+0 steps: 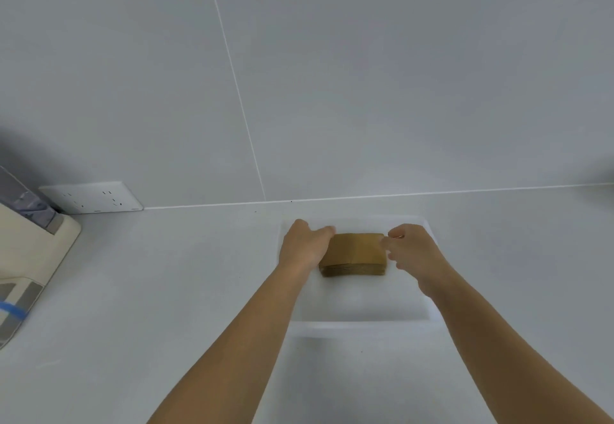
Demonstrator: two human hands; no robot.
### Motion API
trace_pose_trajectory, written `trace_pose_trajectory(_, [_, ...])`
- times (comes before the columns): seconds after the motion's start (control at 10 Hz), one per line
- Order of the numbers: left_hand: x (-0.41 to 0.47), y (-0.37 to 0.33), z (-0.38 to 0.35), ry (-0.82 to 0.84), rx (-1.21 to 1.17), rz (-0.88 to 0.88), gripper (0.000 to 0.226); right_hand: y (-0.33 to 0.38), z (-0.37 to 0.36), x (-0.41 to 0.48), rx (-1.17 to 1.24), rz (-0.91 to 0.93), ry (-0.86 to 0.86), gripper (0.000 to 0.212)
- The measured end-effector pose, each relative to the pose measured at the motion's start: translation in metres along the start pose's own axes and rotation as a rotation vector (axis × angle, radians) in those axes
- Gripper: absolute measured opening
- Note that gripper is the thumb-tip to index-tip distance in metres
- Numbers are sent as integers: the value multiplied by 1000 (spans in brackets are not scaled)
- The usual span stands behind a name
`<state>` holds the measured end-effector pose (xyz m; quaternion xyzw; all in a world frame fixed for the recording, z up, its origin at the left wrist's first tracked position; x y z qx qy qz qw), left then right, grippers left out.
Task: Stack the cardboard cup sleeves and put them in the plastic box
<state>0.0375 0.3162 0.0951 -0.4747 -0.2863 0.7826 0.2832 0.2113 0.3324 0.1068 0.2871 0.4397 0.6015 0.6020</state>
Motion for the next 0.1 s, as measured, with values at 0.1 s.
trace_pose_trajectory(0.1, [-20, -16, 14, -104, 81, -146, 65, 11, 16, -9, -20, 46, -60, 34])
Point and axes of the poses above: each hand's wrist, its own x-axis towards the middle knuckle, its own z-axis out of the back of the hand, y = z × x, the point moved 2 cm from there along x, towards the middle knuckle, and after that the axes turned 12 degrees about z, right-handed, at the moved point
